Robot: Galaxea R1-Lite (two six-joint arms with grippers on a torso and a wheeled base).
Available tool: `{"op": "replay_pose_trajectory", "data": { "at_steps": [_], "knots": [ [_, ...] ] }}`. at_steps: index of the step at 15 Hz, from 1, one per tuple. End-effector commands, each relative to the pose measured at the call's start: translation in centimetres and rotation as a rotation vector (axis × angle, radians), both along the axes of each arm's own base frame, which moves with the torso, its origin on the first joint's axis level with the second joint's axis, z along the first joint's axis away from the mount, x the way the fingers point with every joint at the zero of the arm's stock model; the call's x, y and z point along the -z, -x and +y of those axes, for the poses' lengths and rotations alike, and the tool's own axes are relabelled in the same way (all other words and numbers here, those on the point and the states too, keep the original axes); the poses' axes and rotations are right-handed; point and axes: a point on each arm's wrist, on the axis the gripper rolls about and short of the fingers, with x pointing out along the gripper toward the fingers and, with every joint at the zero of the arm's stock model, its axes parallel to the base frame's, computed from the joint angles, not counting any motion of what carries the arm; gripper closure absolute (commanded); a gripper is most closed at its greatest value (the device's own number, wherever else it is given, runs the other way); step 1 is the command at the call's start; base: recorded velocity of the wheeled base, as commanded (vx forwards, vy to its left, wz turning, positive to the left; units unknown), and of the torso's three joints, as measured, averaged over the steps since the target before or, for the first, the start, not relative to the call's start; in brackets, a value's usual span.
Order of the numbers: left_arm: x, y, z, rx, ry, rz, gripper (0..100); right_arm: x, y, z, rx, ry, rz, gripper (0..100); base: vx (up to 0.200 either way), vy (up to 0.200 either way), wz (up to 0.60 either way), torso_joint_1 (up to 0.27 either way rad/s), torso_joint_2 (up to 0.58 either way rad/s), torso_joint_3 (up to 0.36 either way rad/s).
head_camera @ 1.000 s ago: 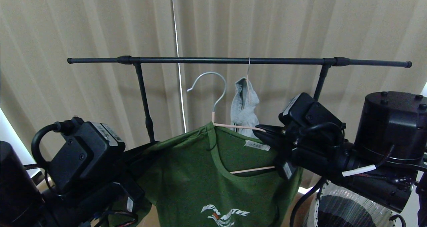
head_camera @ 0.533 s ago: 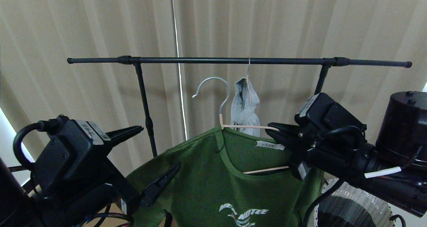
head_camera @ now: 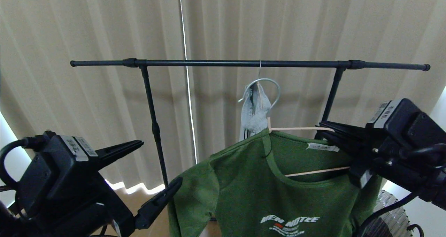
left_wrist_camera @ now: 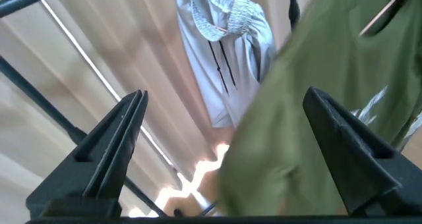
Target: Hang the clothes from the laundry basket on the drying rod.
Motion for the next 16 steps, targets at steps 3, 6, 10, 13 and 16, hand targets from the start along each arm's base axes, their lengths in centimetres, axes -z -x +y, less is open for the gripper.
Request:
{"op": "replay_pose_trajectory", "data": {
  "at_steps": [3, 6, 10, 13, 16],
  "knots": [
    [1.3, 0.3, 0.3, -0.002, -0.034, 0.037, 0, -1.7, 1.7, -2.1, 0.037, -0.056, -0.081, 100, 0.000, 0.000, 0.00, 0.000, 0.00, 0.000],
    [1.8, 0.4, 0.4, -0.005, -0.047, 0.056, 0, -2.5, 2.4, -2.6, 0.037, -0.084, -0.118, 100, 0.000, 0.000, 0.00, 0.000, 0.00, 0.000],
    [2.7, -0.5, -0.2, -0.012, -0.092, 0.095, 0, -2.9, 2.7, -2.8, 0.031, -0.097, -0.133, 100, 0.000, 0.000, 0.00, 0.000, 0.00, 0.000],
    [3.0, -1.1, -0.7, -0.010, -0.106, 0.108, 100, -3.1, 2.7, -2.8, 0.030, -0.101, -0.138, 100, 0.000, 0.000, 0.00, 0.000, 0.00, 0.000],
    [3.0, -1.0, -0.5, -0.020, -0.106, 0.108, 100, -3.1, 2.8, -2.9, 0.034, -0.105, -0.141, 100, 0.000, 0.000, 0.00, 0.000, 0.00, 0.000]
  ]
}}
